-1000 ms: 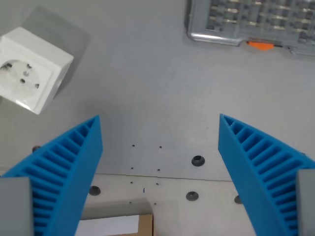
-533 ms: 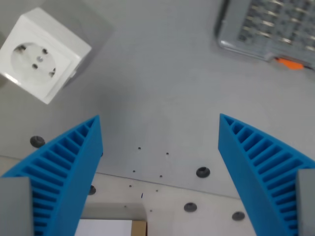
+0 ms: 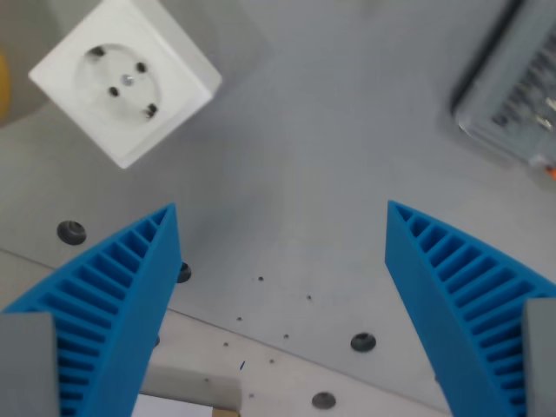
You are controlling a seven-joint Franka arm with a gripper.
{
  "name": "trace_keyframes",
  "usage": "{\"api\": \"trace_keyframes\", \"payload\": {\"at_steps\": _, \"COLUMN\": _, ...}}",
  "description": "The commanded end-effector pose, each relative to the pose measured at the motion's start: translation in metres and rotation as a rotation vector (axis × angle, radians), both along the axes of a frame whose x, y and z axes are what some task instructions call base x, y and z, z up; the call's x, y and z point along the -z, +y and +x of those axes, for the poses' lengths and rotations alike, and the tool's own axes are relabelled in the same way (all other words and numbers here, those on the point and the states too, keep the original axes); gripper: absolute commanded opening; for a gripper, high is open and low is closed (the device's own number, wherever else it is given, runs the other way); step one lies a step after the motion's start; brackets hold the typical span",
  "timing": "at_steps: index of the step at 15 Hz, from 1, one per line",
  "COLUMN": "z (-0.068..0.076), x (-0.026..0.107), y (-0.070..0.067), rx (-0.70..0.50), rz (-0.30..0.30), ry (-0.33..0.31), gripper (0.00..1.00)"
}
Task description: Move above the white socket
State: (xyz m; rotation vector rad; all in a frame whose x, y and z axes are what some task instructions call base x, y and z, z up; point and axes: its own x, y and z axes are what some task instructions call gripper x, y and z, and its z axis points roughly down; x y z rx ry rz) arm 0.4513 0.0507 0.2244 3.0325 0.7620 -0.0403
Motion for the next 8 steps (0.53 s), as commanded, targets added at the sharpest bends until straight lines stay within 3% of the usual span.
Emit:
{"api": "trace_keyframes", "payload": {"at_steps": 1, "z": -0.005, "x": 0.012, "y": 0.013, "rx": -0.365, "rz": 0.009, "ry": -0.101, "gripper": 1.0}}
{"api": "trace_keyframes", "payload": {"at_steps": 8, "z": -0.007, "x": 0.035, "y": 0.043, "rx": -0.53, "rz": -0.001, "ry": -0.111, "gripper": 1.0}}
